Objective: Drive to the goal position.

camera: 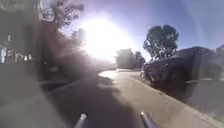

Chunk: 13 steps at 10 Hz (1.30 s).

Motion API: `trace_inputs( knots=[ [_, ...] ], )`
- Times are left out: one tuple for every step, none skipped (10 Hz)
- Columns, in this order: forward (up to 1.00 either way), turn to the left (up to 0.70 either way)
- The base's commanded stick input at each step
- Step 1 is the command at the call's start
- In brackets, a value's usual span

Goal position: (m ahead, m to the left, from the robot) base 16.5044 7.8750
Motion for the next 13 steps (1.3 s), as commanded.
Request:
trace_inputs(
  knots=[
    [0.93,0.0],
    [0.93,0.0],
    [0.93,0.0],
    [0.93,0.0],
    [0.93,0.0],
    [0.93,0.0],
    [0.93,0.0],
    [0.93,0.0],
    [0.93,0.0],
    [0.93,0.0],
    [0.93,0.0],
    [0.93,0.0],
    [0.93,0.0]
  ],
)
